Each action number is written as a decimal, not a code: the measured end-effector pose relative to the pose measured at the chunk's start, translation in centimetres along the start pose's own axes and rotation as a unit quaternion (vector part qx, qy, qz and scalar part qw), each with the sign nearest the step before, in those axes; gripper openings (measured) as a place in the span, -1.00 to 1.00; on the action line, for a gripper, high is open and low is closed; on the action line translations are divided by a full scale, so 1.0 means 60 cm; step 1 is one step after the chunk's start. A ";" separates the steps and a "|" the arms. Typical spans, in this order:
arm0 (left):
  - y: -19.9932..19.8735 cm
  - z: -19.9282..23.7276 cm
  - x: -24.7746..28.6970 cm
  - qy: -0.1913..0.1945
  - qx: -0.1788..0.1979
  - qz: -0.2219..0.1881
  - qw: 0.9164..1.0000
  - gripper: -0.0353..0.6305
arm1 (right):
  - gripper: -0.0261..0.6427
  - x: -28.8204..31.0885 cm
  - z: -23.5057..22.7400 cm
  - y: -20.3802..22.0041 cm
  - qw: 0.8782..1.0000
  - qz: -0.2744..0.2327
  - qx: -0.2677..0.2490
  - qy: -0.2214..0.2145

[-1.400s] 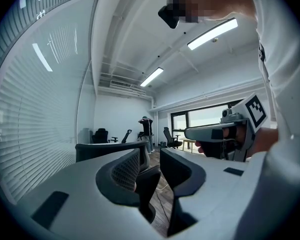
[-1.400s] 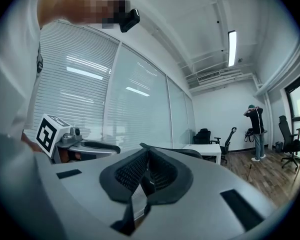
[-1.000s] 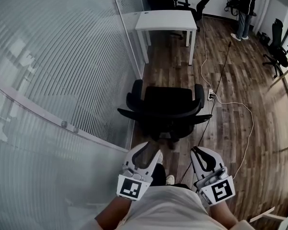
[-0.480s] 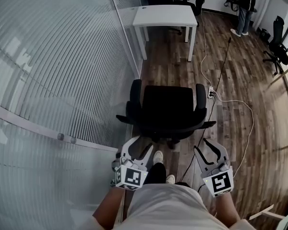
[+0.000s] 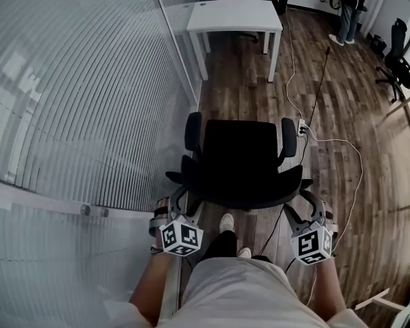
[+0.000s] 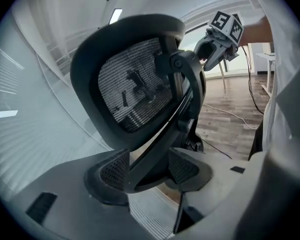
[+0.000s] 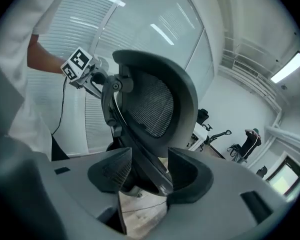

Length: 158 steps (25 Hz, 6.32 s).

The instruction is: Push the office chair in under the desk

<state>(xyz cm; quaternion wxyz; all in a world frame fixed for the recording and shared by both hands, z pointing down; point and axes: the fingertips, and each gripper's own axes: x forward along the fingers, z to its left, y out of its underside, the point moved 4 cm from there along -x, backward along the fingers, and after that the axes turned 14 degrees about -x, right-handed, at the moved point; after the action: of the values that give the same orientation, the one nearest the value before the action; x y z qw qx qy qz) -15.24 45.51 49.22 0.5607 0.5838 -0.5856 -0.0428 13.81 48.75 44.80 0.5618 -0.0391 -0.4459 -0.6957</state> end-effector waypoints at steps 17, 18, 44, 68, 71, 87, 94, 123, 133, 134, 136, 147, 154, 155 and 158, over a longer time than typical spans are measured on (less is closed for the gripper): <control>0.037 0.026 0.104 0.017 0.141 0.095 0.985 -0.19 | -0.24 0.118 0.007 0.085 0.986 0.121 -0.091 -0.068; 0.037 0.029 0.106 0.020 0.143 0.097 0.985 -0.20 | -0.25 0.121 0.005 0.085 0.986 0.121 -0.092 -0.070; -0.023 0.143 0.238 0.028 0.145 0.092 0.985 -0.22 | -0.28 0.253 -0.112 0.073 0.983 0.144 -0.088 -0.074; -0.070 0.191 0.338 0.041 0.151 0.094 0.983 -0.23 | -0.27 0.347 -0.204 0.095 0.981 0.156 -0.086 -0.071; -0.079 0.200 0.343 0.043 0.149 0.097 0.983 -0.23 | -0.27 0.352 -0.216 0.094 0.982 0.155 -0.088 -0.070; -0.122 0.221 0.414 0.034 0.129 0.111 0.985 -0.23 | -0.26 0.411 -0.291 0.124 0.982 0.145 -0.100 -0.066; -0.144 0.241 0.457 0.030 0.124 0.119 0.985 -0.23 | -0.26 0.447 -0.330 0.134 0.983 0.134 -0.107 -0.064; -0.226 0.321 0.591 0.024 0.112 0.121 0.986 -0.23 | -0.27 0.566 -0.468 0.157 0.981 0.114 -0.137 -0.076; -0.249 0.370 0.646 0.028 0.113 0.123 0.986 -0.23 | -0.27 0.628 -0.509 0.152 0.978 0.116 -0.151 -0.079; -0.251 0.374 0.652 0.029 0.113 0.123 0.986 -0.23 | -0.27 0.636 -0.512 0.152 0.978 0.118 -0.153 -0.080; -0.254 0.381 0.664 0.031 0.115 0.121 0.986 -0.23 | -0.27 0.648 -0.517 0.153 0.977 0.120 -0.152 -0.085; -0.272 0.443 0.711 0.034 0.114 0.125 0.985 -0.23 | -0.27 0.710 -0.565 0.134 0.977 0.116 -0.154 -0.096; -0.278 0.482 0.744 0.037 0.127 0.121 0.984 -0.23 | -0.28 0.750 -0.588 0.123 0.976 0.132 -0.146 -0.094; -0.280 0.490 0.748 0.039 0.130 0.121 0.983 -0.23 | -0.28 0.756 -0.592 0.119 0.976 0.135 -0.144 -0.095; -0.283 0.515 0.767 0.042 0.138 0.119 0.982 -0.24 | -0.28 0.774 -0.601 0.109 0.976 0.139 -0.139 -0.097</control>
<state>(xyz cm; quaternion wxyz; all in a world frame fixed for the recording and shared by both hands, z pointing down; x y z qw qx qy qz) -11.98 -12.17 53.81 0.5001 0.5826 -0.6274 0.1300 18.31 -9.71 52.76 0.5964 -0.2459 -0.3871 -0.6588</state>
